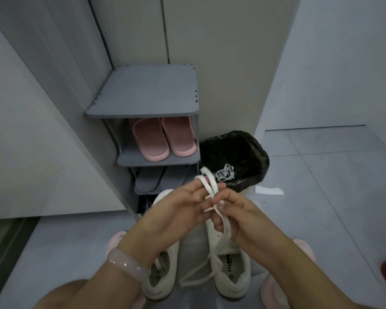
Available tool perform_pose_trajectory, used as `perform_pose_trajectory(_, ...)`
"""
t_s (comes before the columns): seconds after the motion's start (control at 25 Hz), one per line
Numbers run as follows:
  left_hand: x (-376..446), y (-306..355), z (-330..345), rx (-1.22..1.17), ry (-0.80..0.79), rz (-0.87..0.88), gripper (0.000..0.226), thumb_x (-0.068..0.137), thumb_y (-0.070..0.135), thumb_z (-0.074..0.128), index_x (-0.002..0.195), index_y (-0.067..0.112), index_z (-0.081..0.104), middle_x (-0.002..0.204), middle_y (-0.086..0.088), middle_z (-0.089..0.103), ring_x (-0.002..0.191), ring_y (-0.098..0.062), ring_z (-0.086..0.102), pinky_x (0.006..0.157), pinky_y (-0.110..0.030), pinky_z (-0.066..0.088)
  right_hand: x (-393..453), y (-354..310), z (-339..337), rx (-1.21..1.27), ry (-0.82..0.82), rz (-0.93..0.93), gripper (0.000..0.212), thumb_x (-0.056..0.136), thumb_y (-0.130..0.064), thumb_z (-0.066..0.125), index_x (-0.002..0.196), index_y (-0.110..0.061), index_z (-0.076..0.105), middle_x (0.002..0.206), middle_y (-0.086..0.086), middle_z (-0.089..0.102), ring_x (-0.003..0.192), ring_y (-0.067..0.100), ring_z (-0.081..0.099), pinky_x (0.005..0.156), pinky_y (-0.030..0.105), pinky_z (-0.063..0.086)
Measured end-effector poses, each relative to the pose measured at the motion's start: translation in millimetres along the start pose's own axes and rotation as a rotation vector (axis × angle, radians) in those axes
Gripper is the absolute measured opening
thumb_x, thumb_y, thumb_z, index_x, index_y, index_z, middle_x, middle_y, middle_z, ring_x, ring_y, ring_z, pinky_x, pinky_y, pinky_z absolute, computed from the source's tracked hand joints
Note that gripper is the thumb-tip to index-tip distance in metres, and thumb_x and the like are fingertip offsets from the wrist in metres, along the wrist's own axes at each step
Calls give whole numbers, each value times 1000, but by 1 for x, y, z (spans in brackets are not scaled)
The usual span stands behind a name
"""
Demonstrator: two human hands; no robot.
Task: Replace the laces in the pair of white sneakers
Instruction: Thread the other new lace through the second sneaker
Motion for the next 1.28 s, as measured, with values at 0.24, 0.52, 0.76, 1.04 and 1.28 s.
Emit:
perform_pose_trajectory(0.24,-3,7,-6,258,432,110,25,100,21,35,90,9,55,48,3,35,36,-6,30,37,-17,31,3,26,1,-209,-5,135,19,92,-30,50,95,-25,68,107,-4,71,105,9,64,95,30,46)
perform_pose_trajectory(0.52,1,-20,3,1001,117,-147,28,98,24,41,73,24,52,58,5,47,44,0,44,49,-15,40,16,13,4,26,105,39,28,92,-27,45,90,-7,64,87,9,71,78,21,66,65,29,55)
perform_pose_trajectory(0.76,1,-36,-25,1790,-115,-487,24,97,27,44,101,12,62,107,-5,46,102,-19,48,88,-27,35,14,-47,-30,570,290,-227,30,100,-20,35,75,-13,51,53,-1,53,56,12,61,75,32,59)
perform_pose_trajectory(1.04,67,44,-13,1137,697,377,31,89,0,51,118,6,61,101,-14,65,90,-21,61,81,-31,47,7,-93,-51,441,306,-503,30,101,-25,29,78,-19,47,75,-3,72,94,13,68,98,35,44)
perform_pose_trajectory(1.28,72,10,-16,1329,373,-42,62,93,17,53,146,24,22,121,-10,60,104,-15,56,85,-21,43,25,-54,-46,4,327,-249,28,101,-19,32,94,-12,59,102,3,71,104,13,64,81,24,49)
Point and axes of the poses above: each hand's wrist, its own x-axis towards the middle knuckle, its own z-axis out of the palm, y = z × x, the point moved 3 cm from there along x, towards the middle knuckle
